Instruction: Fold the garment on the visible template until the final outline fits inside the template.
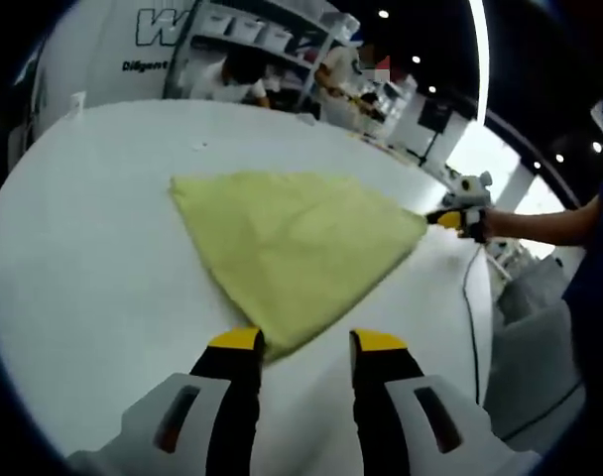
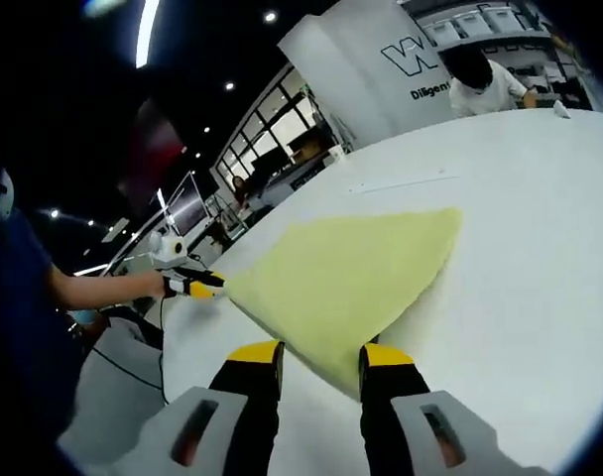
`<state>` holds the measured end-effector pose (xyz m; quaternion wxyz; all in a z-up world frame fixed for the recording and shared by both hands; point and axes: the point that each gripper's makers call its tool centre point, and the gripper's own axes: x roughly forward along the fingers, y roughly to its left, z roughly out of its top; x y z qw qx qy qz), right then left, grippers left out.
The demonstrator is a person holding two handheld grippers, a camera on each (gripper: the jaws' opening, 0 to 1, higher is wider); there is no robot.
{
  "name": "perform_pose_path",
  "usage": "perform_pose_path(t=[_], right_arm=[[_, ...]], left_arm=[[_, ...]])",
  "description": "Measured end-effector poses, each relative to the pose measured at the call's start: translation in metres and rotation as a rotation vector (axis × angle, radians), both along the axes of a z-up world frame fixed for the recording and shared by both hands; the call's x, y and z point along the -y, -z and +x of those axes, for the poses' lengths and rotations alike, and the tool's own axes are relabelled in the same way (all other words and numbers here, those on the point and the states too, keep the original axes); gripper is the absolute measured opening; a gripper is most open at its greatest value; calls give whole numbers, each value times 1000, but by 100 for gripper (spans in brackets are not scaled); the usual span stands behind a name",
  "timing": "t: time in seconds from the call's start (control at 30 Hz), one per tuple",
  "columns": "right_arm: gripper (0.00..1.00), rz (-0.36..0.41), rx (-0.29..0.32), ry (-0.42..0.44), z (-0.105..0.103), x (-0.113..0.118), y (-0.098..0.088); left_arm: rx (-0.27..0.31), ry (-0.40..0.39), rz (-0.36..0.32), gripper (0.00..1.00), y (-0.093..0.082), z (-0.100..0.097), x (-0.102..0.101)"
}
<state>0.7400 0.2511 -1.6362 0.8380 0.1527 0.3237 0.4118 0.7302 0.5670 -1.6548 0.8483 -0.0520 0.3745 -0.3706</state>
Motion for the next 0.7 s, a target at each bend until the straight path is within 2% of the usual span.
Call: perform_pose_path(t=[0.1,0.23,0.47,0.7], right_arm=[[23,-36,2,-15,-2,3,6],[20,-31,-5,-5,-3,4,7],[12,-71,-9,-14,-4,7,14],[0,-74,-21,5,-4,14,15]], left_arm=[[-3,-8,7,22,0,0,-2],[-1,-17,1,16,0,1,-2],[-3,-35,22,5,5,2,-9],[-3,-37,16,1,6,4,-11]])
